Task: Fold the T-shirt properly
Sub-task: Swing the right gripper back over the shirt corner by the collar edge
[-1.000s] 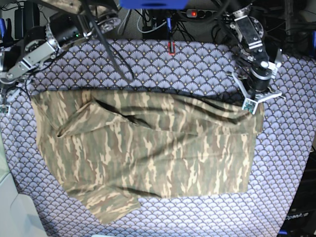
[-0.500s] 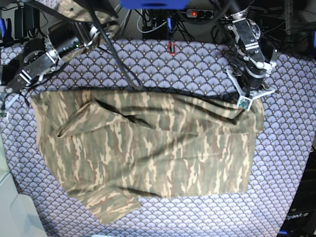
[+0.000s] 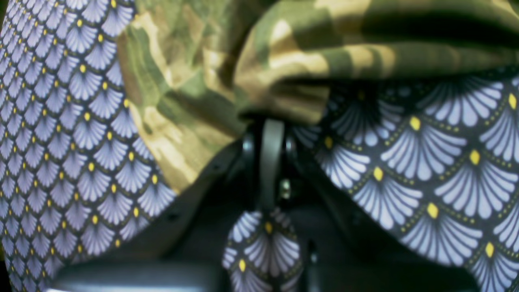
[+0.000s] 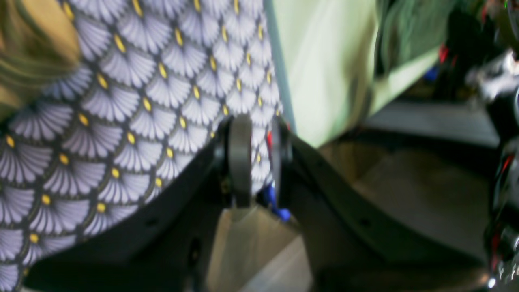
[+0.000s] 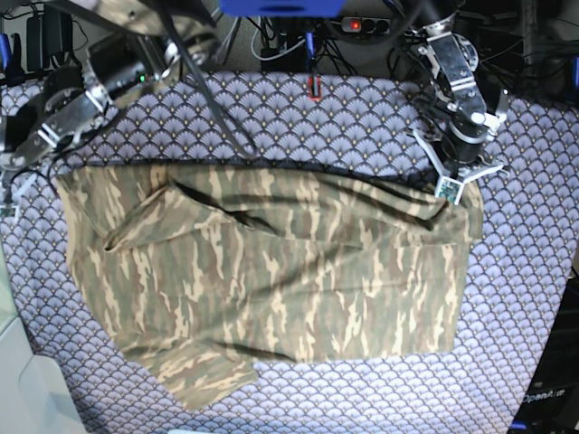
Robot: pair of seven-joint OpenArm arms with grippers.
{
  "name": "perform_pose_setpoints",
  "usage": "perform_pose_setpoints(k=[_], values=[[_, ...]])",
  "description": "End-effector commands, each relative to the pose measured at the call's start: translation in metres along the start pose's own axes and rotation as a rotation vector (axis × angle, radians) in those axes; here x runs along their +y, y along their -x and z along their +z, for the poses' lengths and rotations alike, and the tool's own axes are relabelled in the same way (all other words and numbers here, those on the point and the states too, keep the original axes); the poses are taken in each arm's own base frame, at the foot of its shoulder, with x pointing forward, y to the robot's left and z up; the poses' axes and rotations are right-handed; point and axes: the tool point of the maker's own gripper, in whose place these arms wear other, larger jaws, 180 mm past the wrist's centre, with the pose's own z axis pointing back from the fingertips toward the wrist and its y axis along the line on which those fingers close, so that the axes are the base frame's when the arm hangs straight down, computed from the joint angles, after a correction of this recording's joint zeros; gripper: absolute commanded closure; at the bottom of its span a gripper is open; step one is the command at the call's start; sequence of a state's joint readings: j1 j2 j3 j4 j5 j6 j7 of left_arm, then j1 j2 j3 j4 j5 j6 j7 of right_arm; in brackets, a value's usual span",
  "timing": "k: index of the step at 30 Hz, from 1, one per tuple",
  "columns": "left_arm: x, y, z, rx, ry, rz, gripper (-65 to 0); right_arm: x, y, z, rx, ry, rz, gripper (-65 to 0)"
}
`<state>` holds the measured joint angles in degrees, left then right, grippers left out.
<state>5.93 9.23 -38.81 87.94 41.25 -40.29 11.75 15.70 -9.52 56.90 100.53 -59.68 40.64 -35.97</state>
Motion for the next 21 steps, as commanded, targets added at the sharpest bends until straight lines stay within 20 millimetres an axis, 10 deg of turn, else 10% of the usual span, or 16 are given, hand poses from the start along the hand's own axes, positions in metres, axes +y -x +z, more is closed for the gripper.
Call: perform_pose_setpoints(k=[1,9,21], values=[[0.006,-0.014,0.001,-0.050,-0.015,0.003,0.0,-0.004,-0.009,0.001,-0.052,0.020,0.017,-10.3],[0.005,-0.013,0.001,-0.048,-0.013,0.004,0.0,0.059,-0.012,-0.003,-0.322,-0.133,0.208,-10.2],[0.000,-0.008,-0.003,-0.037,0.003,0.015,0.0,0.052,-0.045,0.007,-0.327,-0.108,0.170,-10.2]])
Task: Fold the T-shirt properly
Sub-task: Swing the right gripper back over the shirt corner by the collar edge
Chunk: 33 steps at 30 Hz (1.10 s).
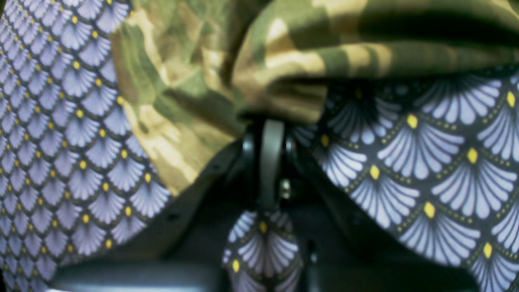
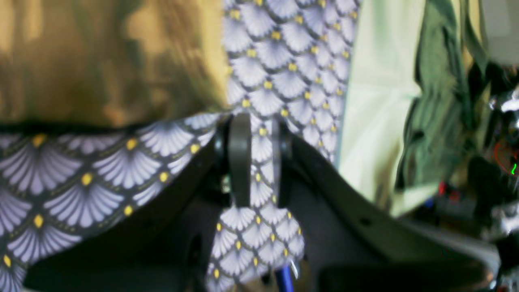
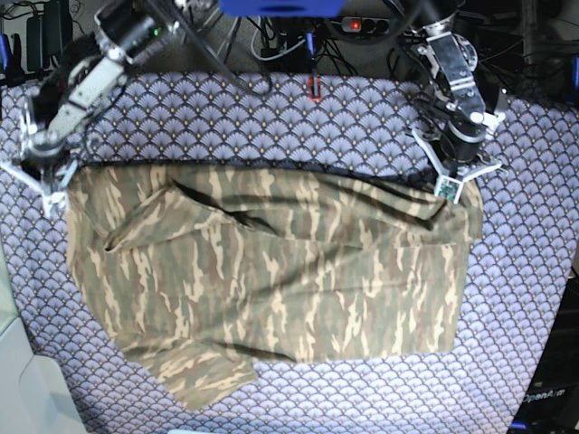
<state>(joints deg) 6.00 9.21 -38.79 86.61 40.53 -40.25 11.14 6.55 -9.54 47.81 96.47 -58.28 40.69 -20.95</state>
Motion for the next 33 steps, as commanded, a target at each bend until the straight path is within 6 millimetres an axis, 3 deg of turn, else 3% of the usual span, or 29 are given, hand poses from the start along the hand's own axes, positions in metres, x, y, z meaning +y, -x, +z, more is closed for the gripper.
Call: perform_pose_setpoints(k=[1,8,14,19,26,33], values=[[0.004,-0.009,-0.001,-0.027,-0.008,0.000,0.0,-0.017,-0.023,0.003,-0.050,0.039,-0.048,-10.2],[-0.009,-0.008,-0.006,-0.024,0.027,-0.006,0.0,-0.032,-0.037,0.005,0.116,0.032,-0.199,-10.2],[-0.008,-0.008,-0.006,-0.025,0.026,-0.006,0.0,-0.011,-0.036,0.006,0.123,-0.100,-0.362,-4.0],[-0.009,-0.006,-0.005,-0.019,0.026,-0.005,0.0,-0.001,-0.034,0.006,0.100,-0.177,-0.477,-3.8],[-0.008,-0.005,-0.004,-0.017,0.025,-0.004,0.0,0.013,-0.036,0.009,0.085,-0.278,-0.575,-10.2],[-0.008,-0.003,-0.004,-0.013,0.025,-0.003,0.0,0.017,-0.042,0.013,0.062,-0.368,-0.634,-11.1]])
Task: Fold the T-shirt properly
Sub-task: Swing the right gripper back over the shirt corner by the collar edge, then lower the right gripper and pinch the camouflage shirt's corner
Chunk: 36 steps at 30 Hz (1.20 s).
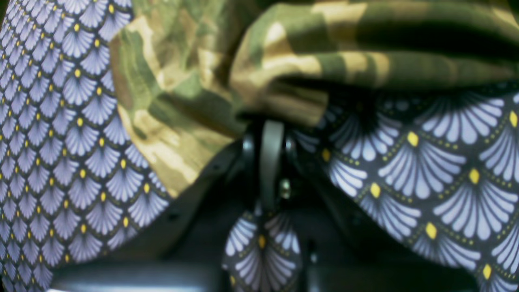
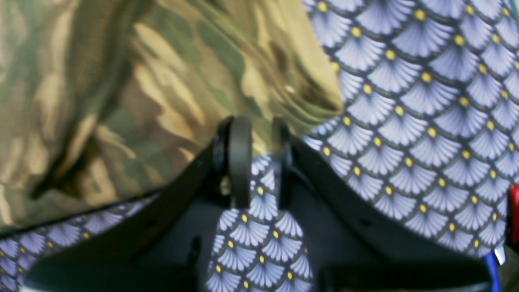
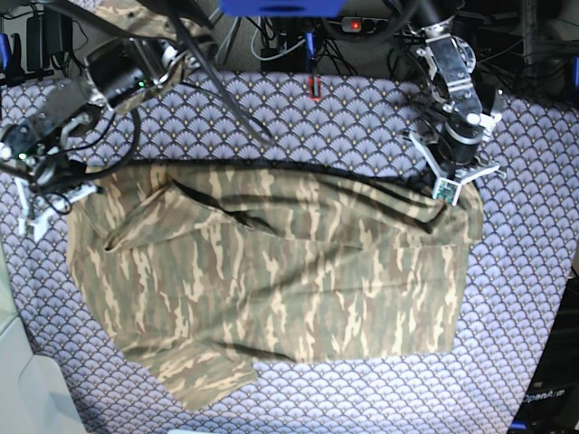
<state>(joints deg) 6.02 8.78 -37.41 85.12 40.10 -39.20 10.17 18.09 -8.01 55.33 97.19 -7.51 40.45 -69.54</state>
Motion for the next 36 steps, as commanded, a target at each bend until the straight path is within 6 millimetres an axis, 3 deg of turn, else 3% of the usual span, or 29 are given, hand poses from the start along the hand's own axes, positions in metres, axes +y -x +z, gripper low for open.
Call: perform_pose_setpoints(k=[1,12,18,24,32,36], values=[[-0.002,-0.002,0.001,0.001,0.010,-0.003,0.0,-0.004,-0.017,0.007,-0.052,0.001,-0.014,-11.1],[-0.003,0.001,0.001,0.006,0.013,-0.004,0.0,0.003,-0.040,0.014,-0.140,-0.087,-0.079,-13.2],[-0.005,0.005,0.002,0.014,0.016,-0.002,0.0,-0.005,-0.034,0.016,-0.187,-0.171,-0.218,-13.5],[-0.006,0.008,0.004,0.020,0.019,-0.003,0.0,-0.012,-0.023,-0.002,-0.212,-0.239,-0.344,-13.3],[-0.009,0.009,0.004,0.022,0.024,-0.007,0.0,-0.023,-0.048,0.002,-0.400,-0.217,-0.391,-13.2],[-0.009,0.009,0.004,0.023,0.025,-0.007,0.0,-0.026,-0.048,0.003,-0.419,-0.210,-0.409,-12.6]])
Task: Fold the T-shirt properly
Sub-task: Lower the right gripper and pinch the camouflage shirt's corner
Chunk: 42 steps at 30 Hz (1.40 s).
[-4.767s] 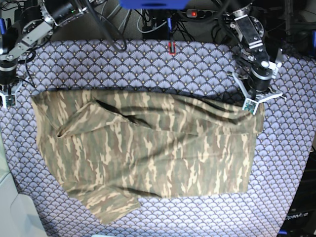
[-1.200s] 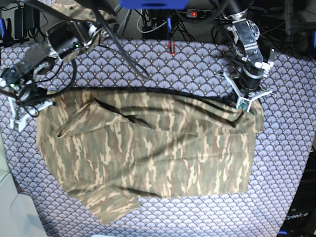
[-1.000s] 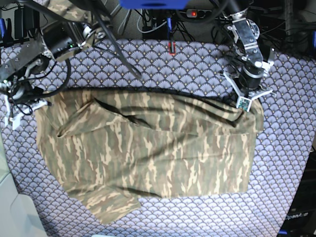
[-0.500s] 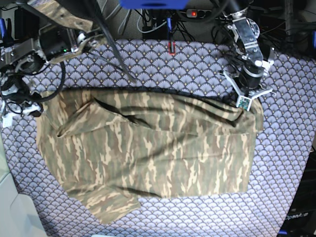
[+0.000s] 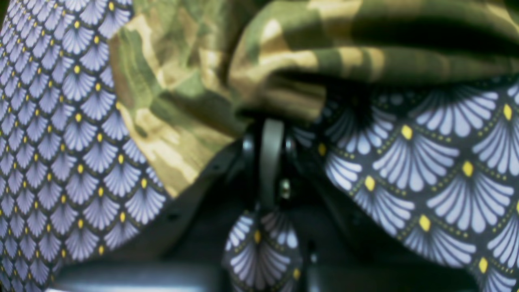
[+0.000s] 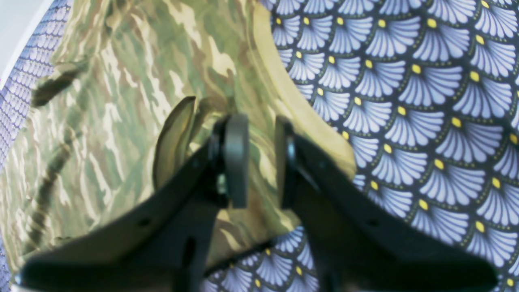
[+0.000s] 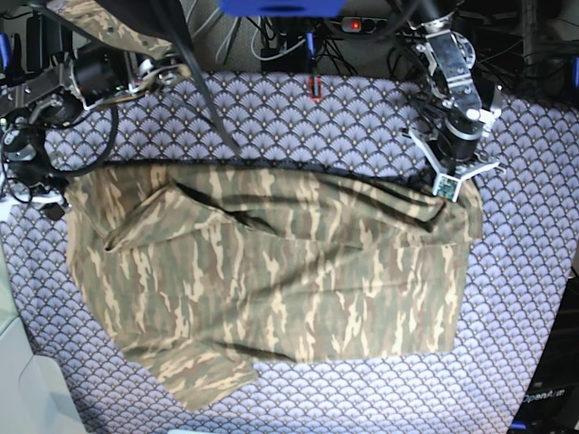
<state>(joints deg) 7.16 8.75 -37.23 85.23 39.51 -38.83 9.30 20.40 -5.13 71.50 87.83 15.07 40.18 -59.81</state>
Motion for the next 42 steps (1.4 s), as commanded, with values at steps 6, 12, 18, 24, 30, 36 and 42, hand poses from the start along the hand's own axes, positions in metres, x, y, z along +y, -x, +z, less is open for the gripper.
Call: perform_pose_setpoints(k=[6,12,18,24,30,36,42], values=[[-0.005,0.007,0.002,0.032,0.020,-0.010,0.0,-0.001,-0.021,0.006,-0.112,0.006,-0.075,-10.6],[-0.006,0.007,0.003,0.033,0.022,-0.013,0.0,0.007,-0.023,0.005,-0.158,-0.005,-0.092,-10.8],[-0.006,0.009,0.002,0.036,0.023,-0.011,0.0,0.007,-0.016,0.010,-0.183,-0.080,-0.203,-11.0],[-0.007,0.009,0.002,0.036,0.025,-0.011,0.0,-0.004,0.010,0.015,-0.087,-0.052,-0.202,-11.7],[-0.007,0.008,0.002,0.035,0.026,-0.012,0.0,0.001,0.011,0.024,-0.039,-0.044,-0.073,-22.5],[-0.007,0.008,0.002,0.035,0.026,-0.012,0.0,0.002,0.016,0.042,-0.017,-0.008,-0.003,-28.1],[-0.008,0.008,0.002,0.035,0.027,-0.013,0.0,-0.002,0.023,0.052,-0.011,-0.016,0.002,-28.3]])
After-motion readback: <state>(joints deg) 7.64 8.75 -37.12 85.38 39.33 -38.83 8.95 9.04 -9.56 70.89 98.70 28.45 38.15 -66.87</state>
